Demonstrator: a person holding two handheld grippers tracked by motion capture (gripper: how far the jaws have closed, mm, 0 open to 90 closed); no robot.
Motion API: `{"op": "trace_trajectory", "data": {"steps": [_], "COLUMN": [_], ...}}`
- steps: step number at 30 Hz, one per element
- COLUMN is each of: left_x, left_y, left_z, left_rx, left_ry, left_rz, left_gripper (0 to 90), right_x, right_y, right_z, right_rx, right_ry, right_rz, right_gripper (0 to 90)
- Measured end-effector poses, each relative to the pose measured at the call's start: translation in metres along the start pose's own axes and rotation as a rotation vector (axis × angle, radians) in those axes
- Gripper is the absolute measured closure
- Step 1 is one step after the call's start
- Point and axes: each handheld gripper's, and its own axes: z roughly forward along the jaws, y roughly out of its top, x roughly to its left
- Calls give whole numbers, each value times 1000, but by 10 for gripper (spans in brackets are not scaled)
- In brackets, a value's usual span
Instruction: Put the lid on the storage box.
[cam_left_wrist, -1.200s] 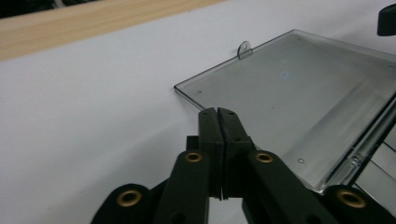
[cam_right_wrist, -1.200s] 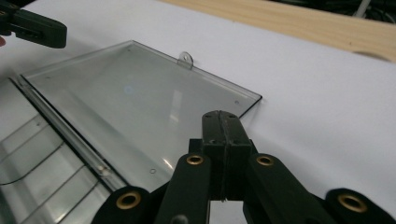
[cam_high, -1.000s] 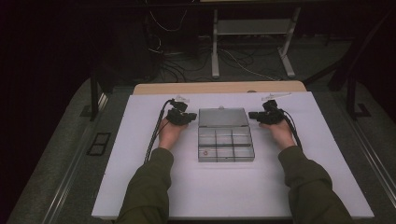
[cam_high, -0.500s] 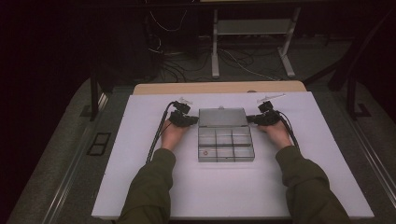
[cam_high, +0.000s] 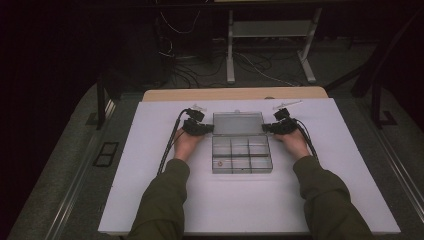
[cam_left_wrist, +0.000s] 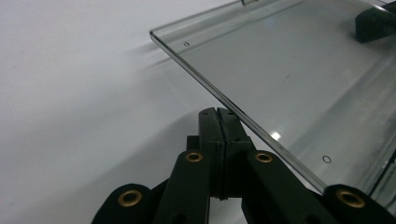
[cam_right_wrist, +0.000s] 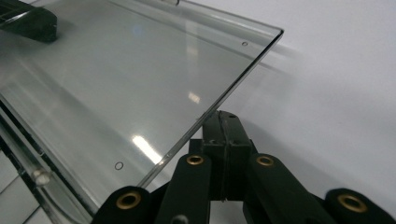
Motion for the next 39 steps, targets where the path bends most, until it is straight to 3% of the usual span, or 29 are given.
{"op": "trace_trajectory", "data": {"steps": [13, 18, 29, 37, 39], "left_x": [-6, -6, -9, -10, -12], "left_y": [5, 7, 19, 23, 24], "left_z": [-2, -5, -17, -24, -25], "left_rx": [-64, -70, -133, -139, -150], "left_ry": [-35, -34, -33, -33, -33], "left_rz": [-35, -14, -13, 8, -10], "left_gripper": [887, 887, 887, 887, 886], "right_x": [5, 7, 9, 12, 13], "right_y": [6, 8, 16, 20, 21], "right_z": [-3, -7, -20, -27, -28], "right_rx": [-41, -54, -108, -130, -140], "right_ry": [19, 20, 17, 19, 18], "right_rz": [-3, -3, -22, -32, -32], "right_gripper": [893, 893, 893, 893, 893]}}
